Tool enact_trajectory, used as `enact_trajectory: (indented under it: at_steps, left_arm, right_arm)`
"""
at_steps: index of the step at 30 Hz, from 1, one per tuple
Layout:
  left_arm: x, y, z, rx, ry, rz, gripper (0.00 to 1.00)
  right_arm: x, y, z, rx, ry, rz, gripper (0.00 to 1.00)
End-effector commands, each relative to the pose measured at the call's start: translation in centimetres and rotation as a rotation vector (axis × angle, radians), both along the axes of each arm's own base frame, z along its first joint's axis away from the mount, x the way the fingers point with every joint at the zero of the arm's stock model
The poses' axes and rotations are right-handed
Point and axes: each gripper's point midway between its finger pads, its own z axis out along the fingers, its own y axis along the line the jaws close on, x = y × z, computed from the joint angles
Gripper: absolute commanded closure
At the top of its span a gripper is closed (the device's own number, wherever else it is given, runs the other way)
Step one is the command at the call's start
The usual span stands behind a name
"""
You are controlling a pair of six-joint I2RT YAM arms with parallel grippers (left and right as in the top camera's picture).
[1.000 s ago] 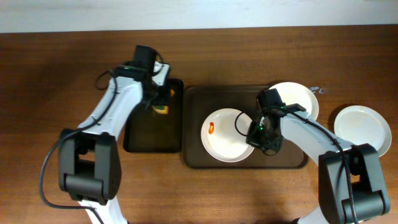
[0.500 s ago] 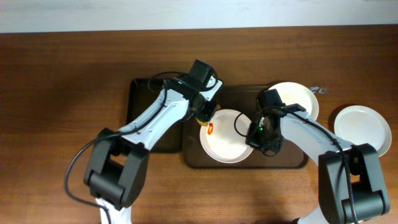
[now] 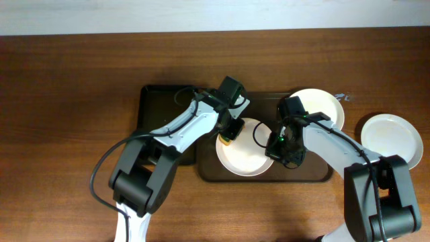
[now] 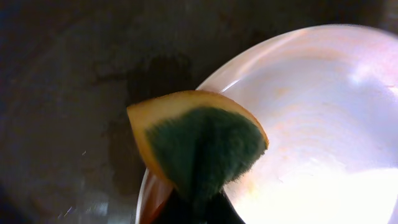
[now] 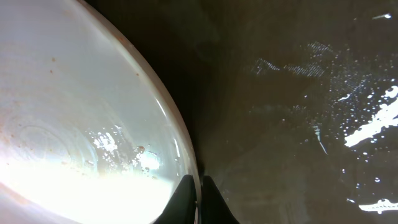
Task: Clean dirty plates on tray and stack at the side
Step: 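Scrub the held plate with the sponge in the left gripper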
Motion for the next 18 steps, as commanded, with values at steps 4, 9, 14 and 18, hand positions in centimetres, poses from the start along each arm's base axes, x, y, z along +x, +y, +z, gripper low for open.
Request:
enact_trajectory:
  at_steps: [4, 9, 14, 18]
  left_arm:
    - [-0.3, 0.2, -3.1, 0.051, 0.04, -0.01, 1.0]
    - [-2.6, -0.7, -4.2, -0.005, 0.149, -0.042, 1.0]
    - [-5.3, -1.9, -4.3, -0.103, 0.269, -0.073, 1.0]
    - [-7.2, -1.3, -5.4, -0.108, 0.337, -0.074, 1.0]
  right_arm:
    - [-1.1, -0.4, -1.0, -0.03, 0.039, -0.003, 0.96]
    - [-1.1, -0.4, -1.0, -0.03, 0.039, -0.003, 0.96]
    - [-1.1, -0.4, -1.0, -0.03, 0.04, -0.003, 0.96]
    - [-1.1, -0.4, -1.0, -0.03, 0.04, -0.002, 0.96]
